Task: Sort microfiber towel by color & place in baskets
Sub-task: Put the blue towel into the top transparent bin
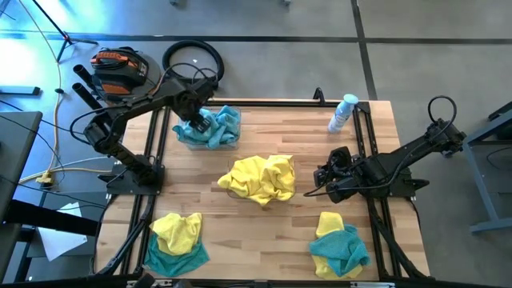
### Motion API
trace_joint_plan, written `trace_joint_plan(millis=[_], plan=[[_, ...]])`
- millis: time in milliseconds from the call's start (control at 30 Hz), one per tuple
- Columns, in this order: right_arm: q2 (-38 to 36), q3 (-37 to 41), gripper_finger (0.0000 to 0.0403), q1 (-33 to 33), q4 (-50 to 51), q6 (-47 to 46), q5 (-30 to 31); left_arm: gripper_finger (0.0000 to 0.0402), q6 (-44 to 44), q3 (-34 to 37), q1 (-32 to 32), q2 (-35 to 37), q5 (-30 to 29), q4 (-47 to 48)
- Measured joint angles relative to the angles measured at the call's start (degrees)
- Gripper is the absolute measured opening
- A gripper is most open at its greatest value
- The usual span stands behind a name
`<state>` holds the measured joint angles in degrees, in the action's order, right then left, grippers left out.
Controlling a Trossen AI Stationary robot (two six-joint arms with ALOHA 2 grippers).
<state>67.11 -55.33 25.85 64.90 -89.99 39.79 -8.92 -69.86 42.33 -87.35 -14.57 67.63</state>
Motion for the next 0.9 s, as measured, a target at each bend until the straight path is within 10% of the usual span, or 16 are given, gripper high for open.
trace_joint_plan(millis=[333, 900], plan=[[0.0, 0.0, 0.0181, 0.0, 0.0, 0.0, 2.0, 0.0140, -1.9, -4.6, 0.0, 0.1, -0.5, 0.1], [0.0, 0.0, 0.0181, -0.6, -0.5, -0.2, 2.2, 0.0140, -3.0, 14.6, 2.3, -2.3, 6.3, -21.0]])
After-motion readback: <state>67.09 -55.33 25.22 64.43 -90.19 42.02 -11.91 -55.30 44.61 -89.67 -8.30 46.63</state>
